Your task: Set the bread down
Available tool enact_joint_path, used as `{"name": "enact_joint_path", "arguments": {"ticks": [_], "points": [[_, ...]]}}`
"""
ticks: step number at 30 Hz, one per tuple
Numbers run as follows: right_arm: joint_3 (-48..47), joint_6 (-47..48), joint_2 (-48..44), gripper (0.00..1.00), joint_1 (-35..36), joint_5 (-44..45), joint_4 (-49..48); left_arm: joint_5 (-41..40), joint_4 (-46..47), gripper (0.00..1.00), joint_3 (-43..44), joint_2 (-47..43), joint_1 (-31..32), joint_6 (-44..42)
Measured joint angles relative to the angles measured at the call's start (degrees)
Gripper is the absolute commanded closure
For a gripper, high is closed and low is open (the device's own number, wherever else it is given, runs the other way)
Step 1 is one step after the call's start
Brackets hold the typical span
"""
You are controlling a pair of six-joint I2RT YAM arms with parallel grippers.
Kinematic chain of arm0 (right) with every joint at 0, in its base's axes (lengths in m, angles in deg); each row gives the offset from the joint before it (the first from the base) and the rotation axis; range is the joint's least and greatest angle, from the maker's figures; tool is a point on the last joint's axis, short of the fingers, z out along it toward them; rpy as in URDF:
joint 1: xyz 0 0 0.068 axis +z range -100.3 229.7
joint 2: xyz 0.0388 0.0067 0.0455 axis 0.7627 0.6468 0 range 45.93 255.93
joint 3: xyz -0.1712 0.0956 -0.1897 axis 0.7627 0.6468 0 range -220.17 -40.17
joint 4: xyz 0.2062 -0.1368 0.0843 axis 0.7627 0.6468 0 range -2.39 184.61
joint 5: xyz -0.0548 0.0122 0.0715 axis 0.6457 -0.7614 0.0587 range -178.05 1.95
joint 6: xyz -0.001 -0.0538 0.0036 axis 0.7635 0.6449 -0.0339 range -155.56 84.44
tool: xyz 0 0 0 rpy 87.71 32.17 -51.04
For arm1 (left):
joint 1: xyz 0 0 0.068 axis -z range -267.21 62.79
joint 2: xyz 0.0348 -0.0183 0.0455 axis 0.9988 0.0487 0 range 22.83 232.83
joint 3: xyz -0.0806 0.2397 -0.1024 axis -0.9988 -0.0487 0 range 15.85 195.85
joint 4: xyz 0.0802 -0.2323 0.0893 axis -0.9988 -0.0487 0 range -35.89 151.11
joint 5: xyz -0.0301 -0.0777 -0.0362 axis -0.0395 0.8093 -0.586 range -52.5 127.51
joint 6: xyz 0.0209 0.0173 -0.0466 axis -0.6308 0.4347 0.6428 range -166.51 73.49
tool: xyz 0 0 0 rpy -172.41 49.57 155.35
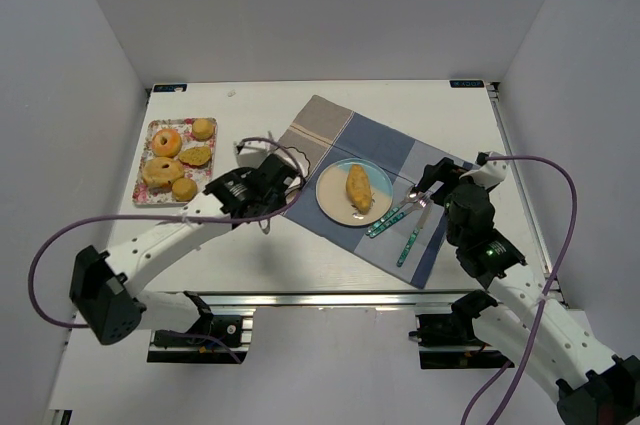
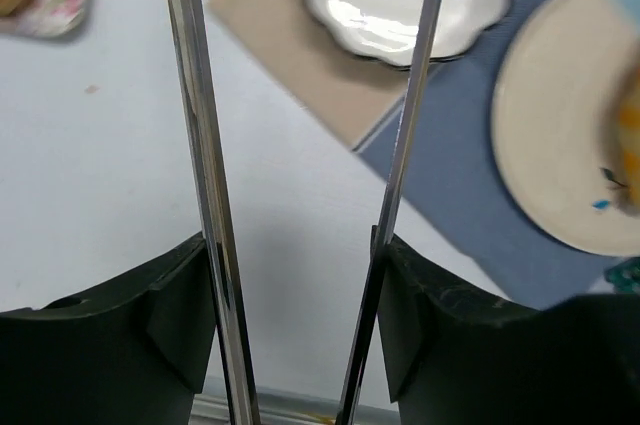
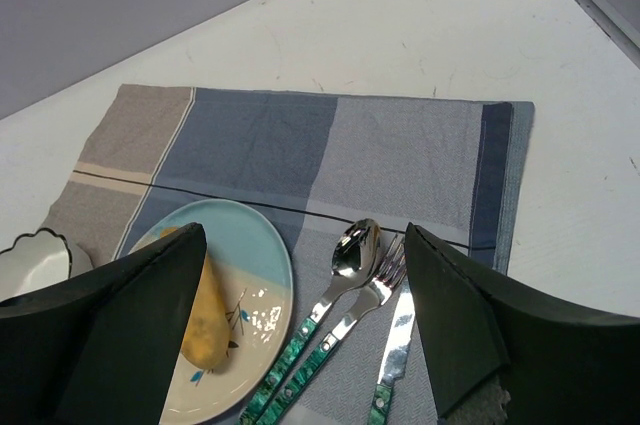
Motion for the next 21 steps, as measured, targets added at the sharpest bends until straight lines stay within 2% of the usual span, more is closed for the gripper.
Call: {"name": "enact_joint_path", "arguments": {"ticks": [4, 8, 15, 21], "points": [[0.0, 0.0, 1.7, 0.14, 0.0, -0.2, 0.5, -4.0, -5.1, 0.31, -6.9, -7.0, -0.2, 7.7], [0.0, 0.0, 2.4, 0.14, 0.0, -0.5, 0.8, -5.1, -5.7, 0.3, -16.1, -11.1, -1.5, 12.7], [0.0, 0.0, 2.3, 0.14, -0.2, -0.5, 0.8, -4.4, -3.0, 0.28, -26.8, -11.0, -3.0, 17.9], [0.0, 0.0, 2.4, 0.14, -0.3, -0.6, 0.8, -1.7, 3.0, 0.25, -30.9, -9.1, -4.0, 18.5]]}}
